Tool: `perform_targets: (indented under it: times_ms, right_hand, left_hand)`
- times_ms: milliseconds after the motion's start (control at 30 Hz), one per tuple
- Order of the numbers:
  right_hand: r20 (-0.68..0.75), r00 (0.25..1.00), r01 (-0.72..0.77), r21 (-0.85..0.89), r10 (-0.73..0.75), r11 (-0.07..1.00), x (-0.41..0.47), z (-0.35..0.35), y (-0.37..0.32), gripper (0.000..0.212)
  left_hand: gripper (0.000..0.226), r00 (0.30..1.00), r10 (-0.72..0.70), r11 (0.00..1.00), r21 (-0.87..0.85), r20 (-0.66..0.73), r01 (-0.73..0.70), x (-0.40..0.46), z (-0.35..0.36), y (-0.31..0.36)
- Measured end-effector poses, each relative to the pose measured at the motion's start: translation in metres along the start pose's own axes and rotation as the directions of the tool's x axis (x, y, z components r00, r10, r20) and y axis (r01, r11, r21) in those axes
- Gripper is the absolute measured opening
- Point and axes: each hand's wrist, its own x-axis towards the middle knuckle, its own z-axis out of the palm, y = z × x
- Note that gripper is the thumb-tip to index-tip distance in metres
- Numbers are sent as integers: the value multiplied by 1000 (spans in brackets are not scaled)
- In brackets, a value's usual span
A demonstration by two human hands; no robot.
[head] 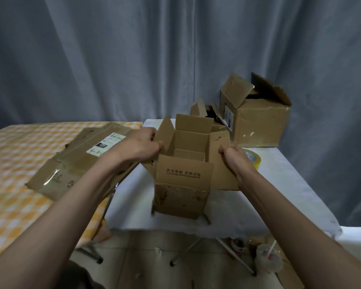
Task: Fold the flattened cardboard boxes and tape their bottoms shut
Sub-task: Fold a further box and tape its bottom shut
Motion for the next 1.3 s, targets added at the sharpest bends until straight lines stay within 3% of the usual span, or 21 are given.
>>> perform_targets:
  times_ms: [133,267,367,467,567,667,733,800,867,967,1067,1167,1300]
  right_hand:
    - [33,999,0,-21,1,1000,8,6,22,15]
    - [70,997,-24,25,22,999,15,17,34,9]
    - [140,989,-45,48,38,998,19,28,40,11]
    - [180,982,-60,58,49,996,18,38,41,15]
    - [126,992,-5,2,5,1000,25,37,34,20]
    - [38,999,38,-53,-36,998,34,21,23,20]
    - [71,997,35,-94,-28,995,38,8,18,15]
    - [116,993,38,-141,-21,989,40,2,17,17]
    - [133,990,60,-183,-36,981,42,-1,18,17]
    - [147,988,95,-264,-57,960,43,-7,16,19]
    - [107,981,189,-401,-160,896,48,-5,26,30]
    - [85,930,351,-501,-358,791,50,-2,39,46]
    - [103,915,381,-534,-389,755,48,-3,50,49]
  left_hand:
    - [20,999,33,999,-6,-29,-34,3,-2,13]
    - [26,999,-38,998,48,-38,40,12,0,-2]
    - [11,996,-84,995,56,-33,86,12,6,-30]
    - [8,984,-174,970,-165,38,177,2,14,-53]
    - [14,958,-256,820,-495,131,287,-8,21,-60]
    - [17,932,-278,734,-576,231,361,-12,33,-59]
    - [18,927,-253,724,-582,275,370,-12,43,-58]
    - [7,943,-252,748,-574,219,333,-10,54,-57]
    - [27,971,-233,818,-528,59,228,-3,64,-62]
    - [59,973,22,960,-266,-231,-85,9,81,-72]
    - [54,895,253,956,-49,-368,-290,13,92,-73]
    - [52,880,329,904,-154,-342,-398,8,93,-69]
    - [91,933,347,865,-353,-95,-357,1,80,-74]
